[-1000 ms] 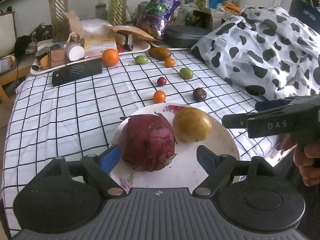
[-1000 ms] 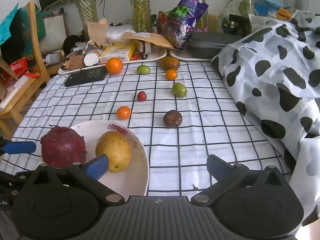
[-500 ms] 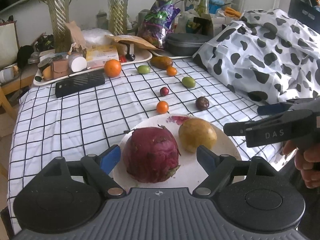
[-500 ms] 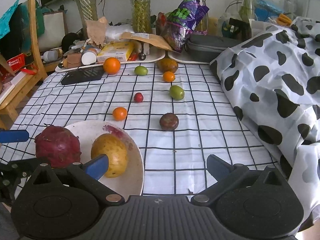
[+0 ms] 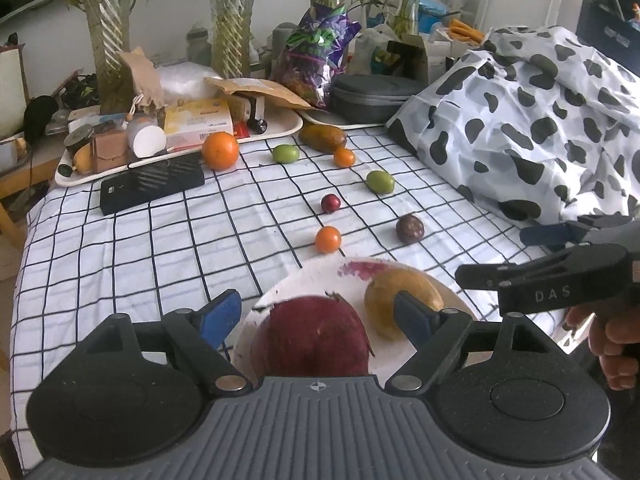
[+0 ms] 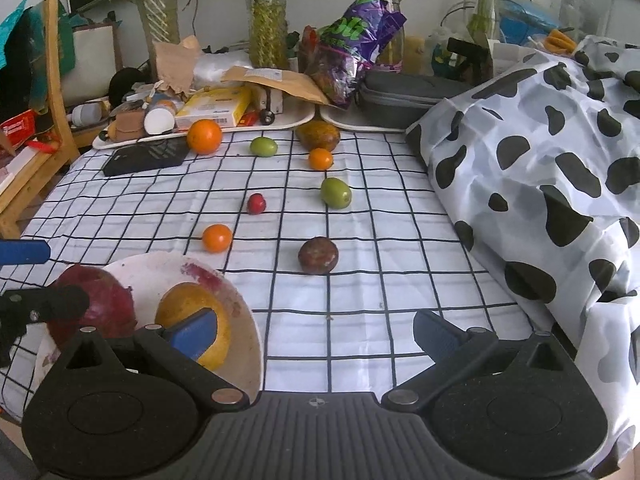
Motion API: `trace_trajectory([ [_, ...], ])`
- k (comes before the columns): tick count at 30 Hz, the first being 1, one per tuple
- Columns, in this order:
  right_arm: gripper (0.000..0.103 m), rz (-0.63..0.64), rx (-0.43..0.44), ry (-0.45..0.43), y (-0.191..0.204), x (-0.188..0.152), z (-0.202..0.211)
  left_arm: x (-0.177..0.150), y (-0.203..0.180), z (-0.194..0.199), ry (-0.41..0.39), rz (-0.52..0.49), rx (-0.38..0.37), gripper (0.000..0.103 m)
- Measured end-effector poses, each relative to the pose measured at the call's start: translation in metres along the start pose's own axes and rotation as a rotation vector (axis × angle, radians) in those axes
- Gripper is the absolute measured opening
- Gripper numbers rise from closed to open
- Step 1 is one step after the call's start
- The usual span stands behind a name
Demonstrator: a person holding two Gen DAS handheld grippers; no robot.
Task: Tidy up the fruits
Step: 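Grasp the small orange tomato with the left tool while the right tool approaches the brown fruit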
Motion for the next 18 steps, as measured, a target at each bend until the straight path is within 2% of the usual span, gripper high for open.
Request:
trace_trajectory([
  [12,0.103,0.031,-0.018,0.011,0.001,0.015,-0.025,0.019,0.012,-0.029,0.023,-0.034,-0.023,0.083],
  [18,0.103,0.047,-0.011,0.023,0.003,0.027,-0.039,0.029,0.02,-0.044,0.031,-0.024,-0.062,0.082],
])
Point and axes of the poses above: each gripper's, at about its wrist camera, not at the fingertips, and z roughly against the way its jaws point, y to its left, x to its top, the point moved 5 cm from there along -z, roughly the way its jaws point, and after that the axes turned 11 degrees about -z, right-handed, at the moved point
